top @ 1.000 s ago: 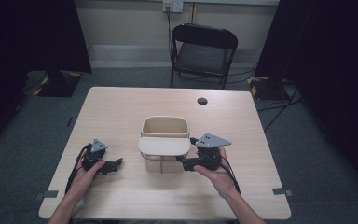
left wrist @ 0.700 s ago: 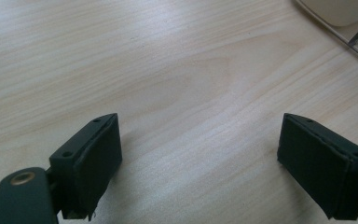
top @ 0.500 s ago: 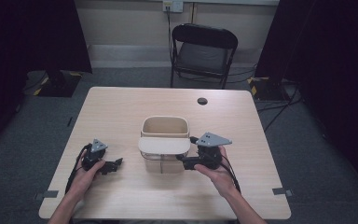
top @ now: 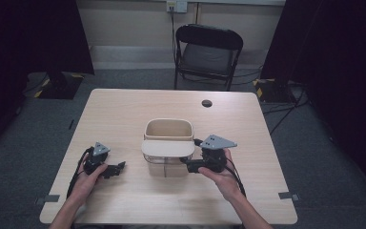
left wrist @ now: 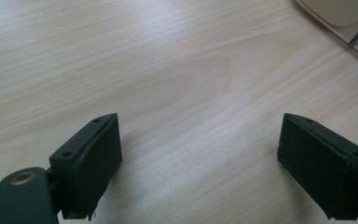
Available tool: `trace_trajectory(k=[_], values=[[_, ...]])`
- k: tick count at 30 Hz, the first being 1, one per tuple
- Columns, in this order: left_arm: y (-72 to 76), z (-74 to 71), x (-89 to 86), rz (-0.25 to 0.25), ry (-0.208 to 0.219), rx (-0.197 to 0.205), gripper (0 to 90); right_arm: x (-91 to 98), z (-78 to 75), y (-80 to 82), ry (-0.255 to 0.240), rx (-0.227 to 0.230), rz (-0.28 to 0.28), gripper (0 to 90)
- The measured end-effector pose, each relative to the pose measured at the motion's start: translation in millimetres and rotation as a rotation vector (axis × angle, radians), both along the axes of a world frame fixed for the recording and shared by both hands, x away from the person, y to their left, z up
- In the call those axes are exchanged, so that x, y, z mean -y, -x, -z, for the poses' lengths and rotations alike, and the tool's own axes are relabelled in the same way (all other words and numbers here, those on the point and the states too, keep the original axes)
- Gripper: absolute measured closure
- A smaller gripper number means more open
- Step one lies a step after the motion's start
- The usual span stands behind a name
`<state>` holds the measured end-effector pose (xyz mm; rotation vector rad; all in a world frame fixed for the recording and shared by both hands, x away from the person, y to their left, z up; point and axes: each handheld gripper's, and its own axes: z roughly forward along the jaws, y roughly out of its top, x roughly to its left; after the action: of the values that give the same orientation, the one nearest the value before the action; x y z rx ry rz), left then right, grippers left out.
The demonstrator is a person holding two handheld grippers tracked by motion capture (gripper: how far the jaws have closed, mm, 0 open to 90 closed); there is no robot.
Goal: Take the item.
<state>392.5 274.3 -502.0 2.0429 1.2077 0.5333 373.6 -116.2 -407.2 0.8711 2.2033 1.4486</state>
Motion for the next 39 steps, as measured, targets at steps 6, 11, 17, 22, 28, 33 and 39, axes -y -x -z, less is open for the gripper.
trace_trajectory(k=[6, 11, 17, 22, 28, 33, 39], values=[[0.1, 0.0, 0.1, -0.001, 0.000, 0.000, 13.0, -0.3, -1.7, -0.5, -0.001, 0.005, 0.000, 20.6], [0.1, 0.0, 0.1, -0.002, 0.000, 0.000, 13.1, -0.4, -2.5, -0.5, 0.000, 0.005, 0.000, 20.9], [0.1, -0.1, -0.1, -0.001, -0.004, 0.001, 13.1, 0.0, -4.1, 0.3, -0.004, 0.010, -0.003, 21.2], [0.2, 0.0, 0.1, -0.002, 0.000, 0.000, 13.0, -0.2, -5.5, -0.5, -0.009, 0.018, -0.005, 21.9], [0.1, -0.1, 0.1, -0.002, -0.001, 0.000, 13.0, -1.0, -6.4, -0.8, -0.010, 0.019, -0.010, 22.0], [0.1, -0.1, 0.0, -0.001, -0.003, 0.001, 13.0, -0.9, -6.4, -0.8, -0.011, 0.020, -0.011, 22.7], [0.1, -0.1, -0.1, -0.001, -0.004, 0.001, 13.0, -1.4, -6.6, -0.8, -0.011, 0.024, -0.015, 24.1]])
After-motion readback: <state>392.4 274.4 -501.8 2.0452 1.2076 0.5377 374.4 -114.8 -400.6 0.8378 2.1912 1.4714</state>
